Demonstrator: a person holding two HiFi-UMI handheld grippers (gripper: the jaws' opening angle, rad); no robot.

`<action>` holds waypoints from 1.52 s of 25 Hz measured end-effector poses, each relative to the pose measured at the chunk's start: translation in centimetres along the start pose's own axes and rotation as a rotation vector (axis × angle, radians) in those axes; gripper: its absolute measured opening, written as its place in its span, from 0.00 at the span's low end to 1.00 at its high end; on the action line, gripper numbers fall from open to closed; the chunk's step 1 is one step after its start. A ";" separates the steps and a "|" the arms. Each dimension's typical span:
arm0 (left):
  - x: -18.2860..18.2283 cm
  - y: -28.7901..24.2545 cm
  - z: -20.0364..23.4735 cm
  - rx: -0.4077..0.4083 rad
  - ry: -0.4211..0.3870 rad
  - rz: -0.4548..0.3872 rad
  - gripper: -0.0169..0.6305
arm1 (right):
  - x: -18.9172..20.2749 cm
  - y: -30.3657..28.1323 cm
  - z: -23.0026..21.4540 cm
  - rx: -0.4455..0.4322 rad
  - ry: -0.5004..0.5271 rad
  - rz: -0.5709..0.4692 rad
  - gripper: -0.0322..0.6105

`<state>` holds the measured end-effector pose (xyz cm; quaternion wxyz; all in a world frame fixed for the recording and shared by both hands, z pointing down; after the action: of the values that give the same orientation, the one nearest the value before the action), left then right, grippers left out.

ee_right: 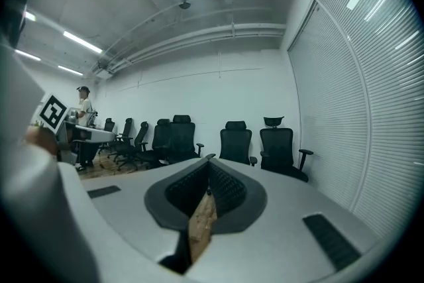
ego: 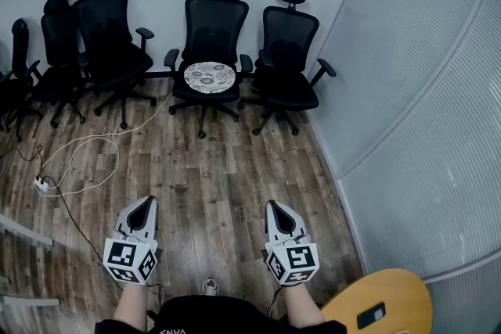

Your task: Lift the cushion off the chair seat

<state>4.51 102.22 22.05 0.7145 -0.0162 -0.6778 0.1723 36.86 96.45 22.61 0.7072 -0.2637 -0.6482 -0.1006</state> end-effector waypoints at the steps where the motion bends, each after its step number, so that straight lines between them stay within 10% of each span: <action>1: -0.1 -0.4 -0.2 -0.005 0.002 0.001 0.04 | 0.0 -0.3 -0.4 -0.005 0.001 0.000 0.08; 38: -6.2 -17.4 12.7 0.077 -0.011 0.032 0.04 | -5.9 -20.8 -1.1 0.033 -0.005 0.014 0.08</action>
<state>-4.15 81.56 21.58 0.7081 0.0014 -0.6743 0.2096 26.94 77.24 21.88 0.7105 -0.2566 -0.6498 -0.0843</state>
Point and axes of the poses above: the fingertips, and each gripper's own axes: y backward along the fingers, z to its left, x out of its underside, the point moved 7 cm from there along y, backward along the fingers, and after that the axes turned 8 degrees about z, right-handed, at the moved point
